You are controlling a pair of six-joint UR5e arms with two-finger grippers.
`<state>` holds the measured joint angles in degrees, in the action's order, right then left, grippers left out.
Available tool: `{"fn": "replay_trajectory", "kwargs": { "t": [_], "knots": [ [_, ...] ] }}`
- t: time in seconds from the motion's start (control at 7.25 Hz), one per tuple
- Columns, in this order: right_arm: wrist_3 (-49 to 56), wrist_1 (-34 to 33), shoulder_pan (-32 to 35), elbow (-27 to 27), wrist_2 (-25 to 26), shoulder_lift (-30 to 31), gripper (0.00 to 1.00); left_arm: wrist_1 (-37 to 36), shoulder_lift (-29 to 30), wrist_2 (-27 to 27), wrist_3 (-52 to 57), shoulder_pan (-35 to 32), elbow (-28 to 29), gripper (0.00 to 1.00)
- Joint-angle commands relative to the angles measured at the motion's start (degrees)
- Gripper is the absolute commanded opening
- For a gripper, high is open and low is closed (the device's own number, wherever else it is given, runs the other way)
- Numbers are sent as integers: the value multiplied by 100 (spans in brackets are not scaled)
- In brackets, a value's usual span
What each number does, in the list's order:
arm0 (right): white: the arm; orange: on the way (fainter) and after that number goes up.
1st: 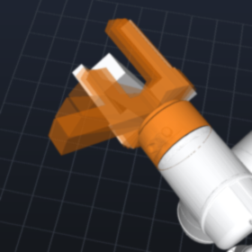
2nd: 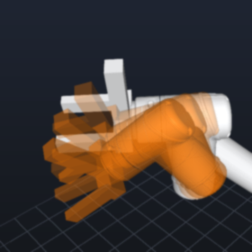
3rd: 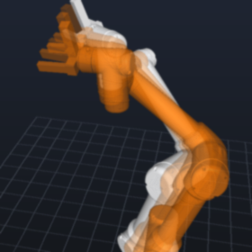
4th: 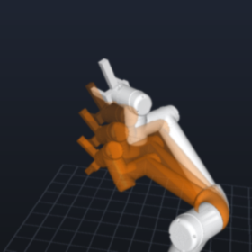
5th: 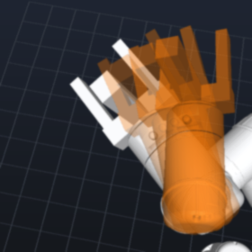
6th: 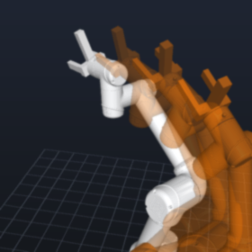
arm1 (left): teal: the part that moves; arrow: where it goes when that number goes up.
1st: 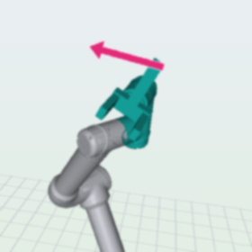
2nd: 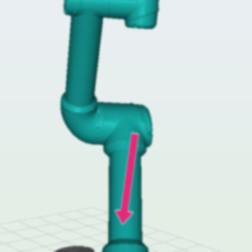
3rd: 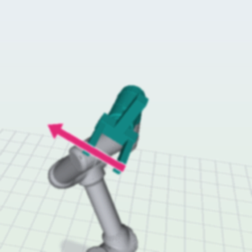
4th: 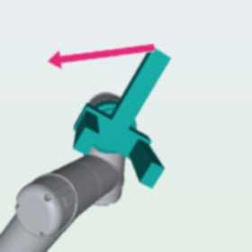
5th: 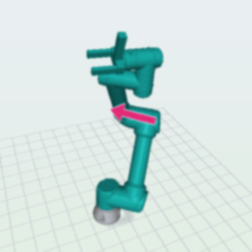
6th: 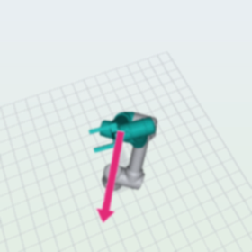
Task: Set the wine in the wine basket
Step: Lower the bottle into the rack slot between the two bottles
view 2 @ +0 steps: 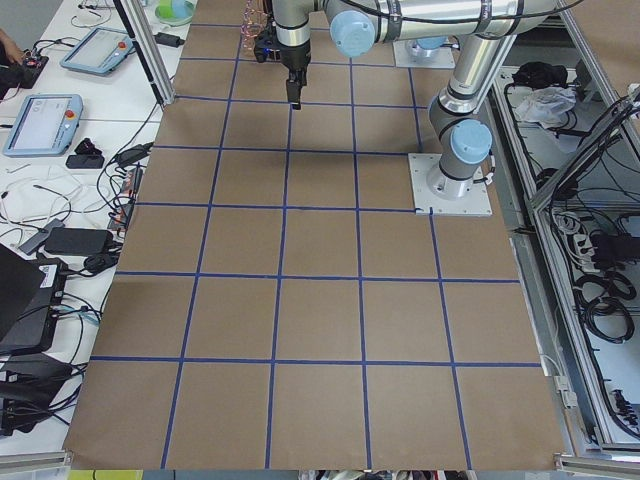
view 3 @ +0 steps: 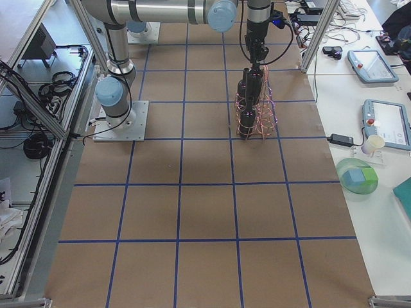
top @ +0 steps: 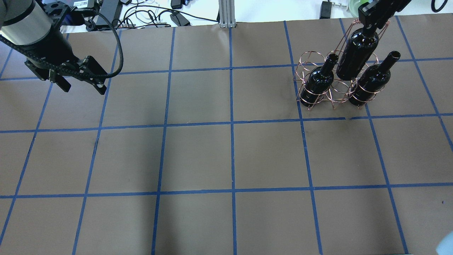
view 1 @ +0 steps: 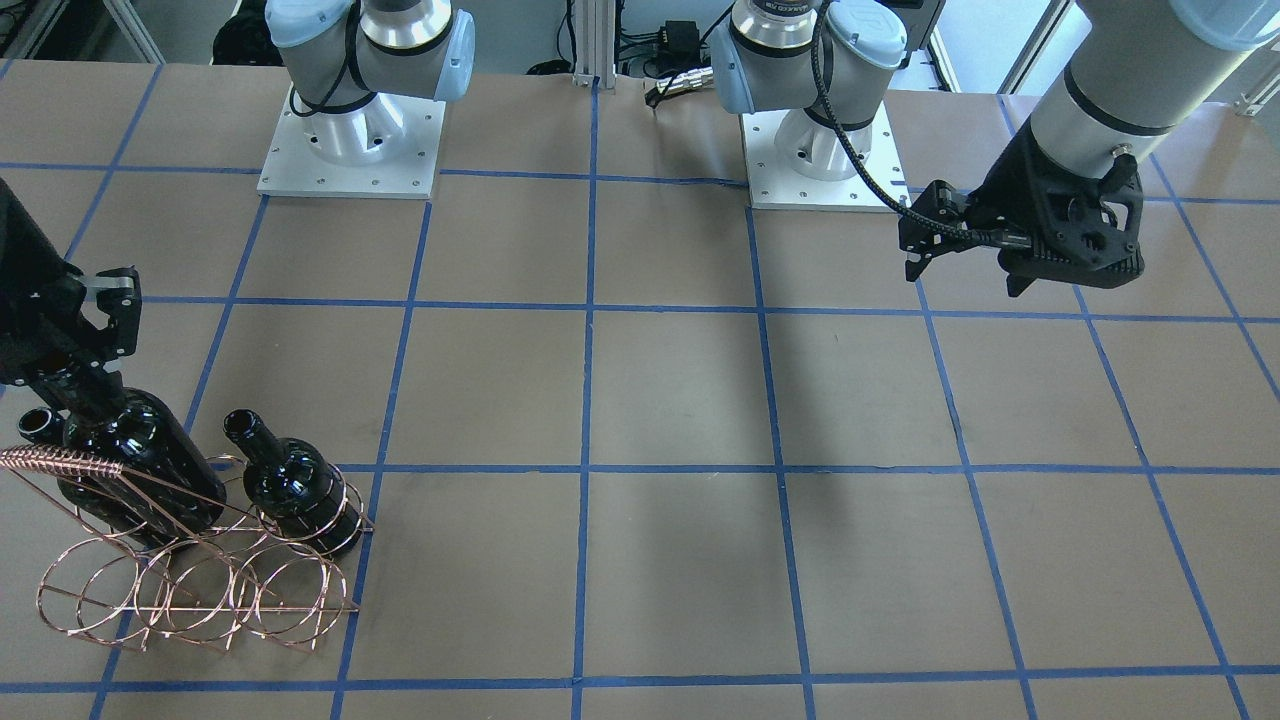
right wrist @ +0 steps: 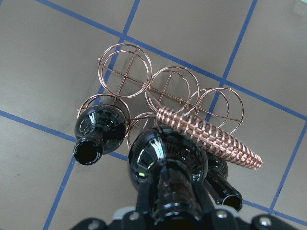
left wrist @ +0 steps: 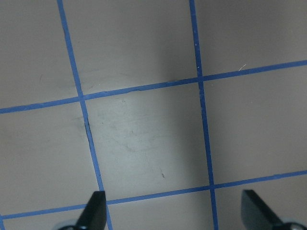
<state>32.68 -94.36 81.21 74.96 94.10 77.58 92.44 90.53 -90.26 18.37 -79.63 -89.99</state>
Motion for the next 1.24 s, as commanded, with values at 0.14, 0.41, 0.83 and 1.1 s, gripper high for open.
{"fn": "replay_trajectory", "kwargs": {
  "t": [0.14, 0.41, 0.83, 1.1],
  "knots": [
    [115, 23, 0, 9, -32, -111, 0, -7, 0, 0, 9, 0, -1, 100],
    [282, 14, 0, 18, -6, -207, 0, -7, 0, 0, 0, 0, -1, 100],
    [291, 14, 0, 18, -32, -243, 0, -7, 0, 0, 0, 0, -9, 100],
    [300, 14, 0, 18, -23, -313, 0, -7, 0, 0, 0, 0, -9, 100]
  ]
}}
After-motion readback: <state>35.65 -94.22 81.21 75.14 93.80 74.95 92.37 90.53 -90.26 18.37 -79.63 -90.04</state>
